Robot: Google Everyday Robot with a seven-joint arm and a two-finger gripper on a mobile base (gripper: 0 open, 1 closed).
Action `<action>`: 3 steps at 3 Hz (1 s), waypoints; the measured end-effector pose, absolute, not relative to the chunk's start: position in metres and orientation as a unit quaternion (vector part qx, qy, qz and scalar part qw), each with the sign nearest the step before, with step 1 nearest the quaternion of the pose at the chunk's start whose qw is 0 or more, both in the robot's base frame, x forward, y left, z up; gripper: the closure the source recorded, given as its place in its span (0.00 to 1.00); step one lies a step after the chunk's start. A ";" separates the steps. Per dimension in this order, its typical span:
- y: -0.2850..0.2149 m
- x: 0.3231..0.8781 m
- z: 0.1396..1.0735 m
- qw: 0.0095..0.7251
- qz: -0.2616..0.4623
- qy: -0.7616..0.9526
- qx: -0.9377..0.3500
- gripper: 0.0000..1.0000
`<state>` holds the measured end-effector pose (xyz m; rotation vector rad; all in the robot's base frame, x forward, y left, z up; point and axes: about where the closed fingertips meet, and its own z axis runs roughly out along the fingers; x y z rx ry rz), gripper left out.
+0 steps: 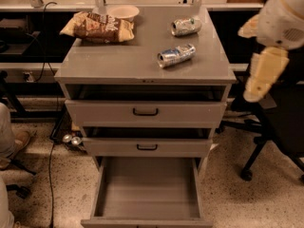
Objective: Place redbull can into bottom drawer
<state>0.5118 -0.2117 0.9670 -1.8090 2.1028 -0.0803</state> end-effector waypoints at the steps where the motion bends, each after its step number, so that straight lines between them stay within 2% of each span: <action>1: -0.206 0.577 0.956 0.202 -0.028 0.717 -0.667 0.00; 2: -0.199 0.647 0.941 0.232 -0.018 0.699 -0.676 0.00; 3: -0.198 0.646 0.940 0.230 -0.018 0.699 -0.676 0.00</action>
Offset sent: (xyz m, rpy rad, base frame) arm 0.1938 0.0181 -0.0419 0.0997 -0.0772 0.1723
